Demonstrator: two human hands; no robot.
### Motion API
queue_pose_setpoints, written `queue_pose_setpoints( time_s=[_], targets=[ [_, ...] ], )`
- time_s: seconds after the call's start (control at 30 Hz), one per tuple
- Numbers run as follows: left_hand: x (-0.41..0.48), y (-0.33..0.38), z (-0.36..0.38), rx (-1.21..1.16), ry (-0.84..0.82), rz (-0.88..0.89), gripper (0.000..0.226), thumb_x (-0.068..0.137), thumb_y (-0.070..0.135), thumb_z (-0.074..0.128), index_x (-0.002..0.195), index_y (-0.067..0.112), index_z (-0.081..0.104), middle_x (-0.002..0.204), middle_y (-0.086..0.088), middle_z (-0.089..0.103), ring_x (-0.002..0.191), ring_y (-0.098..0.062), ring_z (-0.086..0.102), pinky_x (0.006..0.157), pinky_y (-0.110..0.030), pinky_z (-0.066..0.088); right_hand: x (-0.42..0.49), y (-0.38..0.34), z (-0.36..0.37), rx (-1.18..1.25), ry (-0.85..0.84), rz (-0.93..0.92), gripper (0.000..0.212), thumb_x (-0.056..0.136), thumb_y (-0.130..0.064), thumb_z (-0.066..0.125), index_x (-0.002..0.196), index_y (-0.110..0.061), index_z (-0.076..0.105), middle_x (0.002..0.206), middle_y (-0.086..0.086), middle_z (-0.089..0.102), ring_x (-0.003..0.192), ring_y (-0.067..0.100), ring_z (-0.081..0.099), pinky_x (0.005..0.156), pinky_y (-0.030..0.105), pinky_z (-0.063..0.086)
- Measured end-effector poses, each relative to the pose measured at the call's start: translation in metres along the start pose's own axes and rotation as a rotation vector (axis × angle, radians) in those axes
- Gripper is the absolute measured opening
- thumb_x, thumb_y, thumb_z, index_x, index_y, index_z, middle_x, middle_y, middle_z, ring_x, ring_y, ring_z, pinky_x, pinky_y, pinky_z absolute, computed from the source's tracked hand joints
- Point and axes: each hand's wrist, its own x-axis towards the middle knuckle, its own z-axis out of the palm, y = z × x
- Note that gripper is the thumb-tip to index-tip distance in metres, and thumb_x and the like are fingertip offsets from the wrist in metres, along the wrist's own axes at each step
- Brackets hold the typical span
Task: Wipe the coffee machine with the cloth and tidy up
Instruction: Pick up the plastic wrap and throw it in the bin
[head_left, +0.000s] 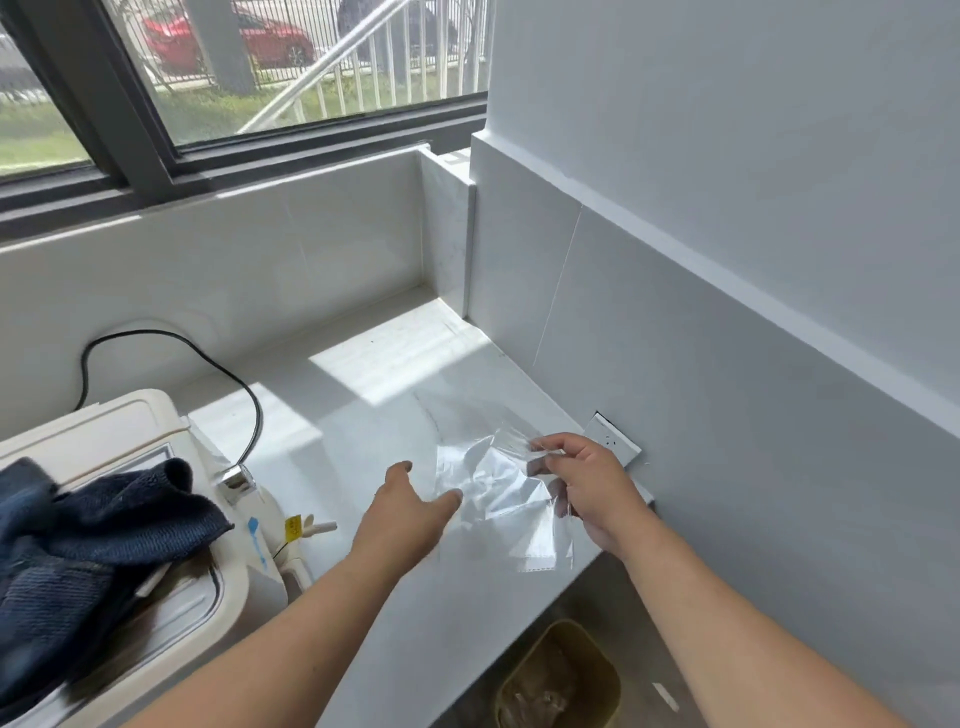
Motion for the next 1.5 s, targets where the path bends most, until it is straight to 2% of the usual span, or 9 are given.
queue_pose_setpoints(
  time_s=[0.17, 0.33, 0.47, 0.67, 0.83, 1.0, 1.23, 1.37, 1.5],
  targets=[
    [-0.035, 0.022, -0.013, -0.388, -0.073, 0.076, 0.075, 0.089, 0.036, 0.071, 0.155, 0.033, 0.035, 0.153, 0.004, 0.050, 0.107, -0.010, 0.062, 0.077, -0.029, 0.047, -0.060, -0.011, -0.019, 0.203, 0.030, -0.028, 0.027, 0.103, 0.002, 0.052, 0.092, -0.012, 0.073, 0.081, 0.012, 0.075, 0.051, 0.018, 0.045, 0.049, 0.026, 0.037],
    [-0.078, 0.044, -0.033, -0.443, -0.249, 0.258, 0.068, 0.090, 0.017, 0.069, 0.150, 0.033, 0.042, 0.148, 0.006, 0.051, 0.130, -0.019, 0.056, 0.092, -0.031, 0.046, -0.137, -0.021, -0.030, 0.330, 0.055, -0.080, 0.028, 0.102, 0.007, 0.047, 0.096, -0.006, 0.071, 0.073, 0.014, 0.070, 0.056, 0.017, 0.060, 0.055, 0.029, 0.047],
    [-0.112, 0.058, -0.052, -0.440, -0.521, 0.321, 0.065, 0.071, 0.036, 0.083, 0.131, 0.031, 0.058, 0.125, 0.006, 0.069, 0.110, -0.009, 0.068, 0.081, -0.025, 0.048, -0.197, -0.028, -0.032, 0.413, 0.081, -0.128, 0.030, 0.103, 0.006, 0.047, 0.091, -0.008, 0.071, 0.073, 0.013, 0.069, 0.058, 0.021, 0.062, 0.058, 0.031, 0.052],
    [-0.137, 0.057, -0.067, -0.406, -0.584, 0.403, 0.010, 0.097, 0.016, 0.071, 0.106, 0.015, 0.076, 0.084, -0.005, 0.079, 0.065, -0.016, 0.069, 0.062, -0.026, 0.053, -0.248, -0.031, -0.027, 0.309, 0.234, -0.169, 0.022, 0.105, -0.002, 0.053, 0.110, -0.010, 0.072, 0.078, 0.009, 0.076, 0.051, 0.009, 0.063, 0.041, 0.022, 0.046],
    [-0.148, 0.065, -0.071, -0.367, -0.570, 0.451, 0.026, 0.104, 0.013, 0.055, 0.112, 0.030, 0.074, 0.073, -0.003, 0.075, 0.050, -0.013, 0.051, 0.058, -0.027, 0.046, -0.259, -0.019, -0.030, 0.186, 0.313, -0.135, 0.026, 0.106, -0.005, 0.049, 0.113, -0.017, 0.071, 0.068, 0.002, 0.066, 0.054, 0.012, 0.059, 0.056, 0.028, 0.049],
    [-0.153, 0.081, -0.063, -0.358, -0.586, 0.426, 0.034, 0.084, 0.000, 0.051, 0.072, 0.022, 0.076, 0.078, -0.003, 0.074, 0.059, -0.016, 0.056, 0.058, -0.025, 0.045, -0.258, -0.015, -0.046, 0.310, 0.276, -0.178, 0.030, 0.096, 0.007, 0.058, 0.081, -0.015, 0.073, 0.071, 0.005, 0.065, 0.061, 0.018, 0.062, 0.056, 0.029, 0.054],
    [-0.143, 0.098, -0.025, -0.304, -0.619, 0.379, 0.042, 0.101, 0.023, 0.044, 0.097, 0.015, 0.084, 0.103, -0.004, 0.082, 0.083, -0.022, 0.076, 0.076, -0.034, 0.054, -0.244, -0.002, -0.086, 0.269, 0.306, -0.144, 0.035, 0.101, -0.010, 0.041, 0.083, -0.005, 0.070, 0.075, 0.013, 0.070, 0.059, 0.024, 0.063, 0.061, 0.036, 0.052],
    [-0.136, 0.104, 0.011, -0.104, -0.480, 0.536, 0.013, 0.093, 0.026, 0.072, 0.105, 0.025, 0.076, 0.089, 0.007, 0.078, 0.081, -0.018, 0.071, 0.072, -0.030, 0.053, -0.231, 0.014, -0.112, 0.045, 0.334, -0.171, 0.015, 0.102, -0.012, 0.061, 0.092, -0.007, 0.072, 0.084, 0.012, 0.071, 0.068, 0.021, 0.065, 0.060, 0.031, 0.055],
    [-0.134, 0.110, 0.038, 0.177, -0.301, 0.682, 0.067, 0.083, 0.036, 0.077, 0.143, 0.037, 0.046, 0.122, 0.010, 0.066, 0.103, -0.010, 0.065, 0.074, -0.027, 0.055, -0.216, 0.028, -0.126, -0.195, 0.404, -0.232, 0.039, 0.096, -0.005, 0.066, 0.119, -0.036, 0.065, 0.090, 0.002, 0.079, 0.073, 0.016, 0.064, 0.070, 0.028, 0.047]
  ],
)
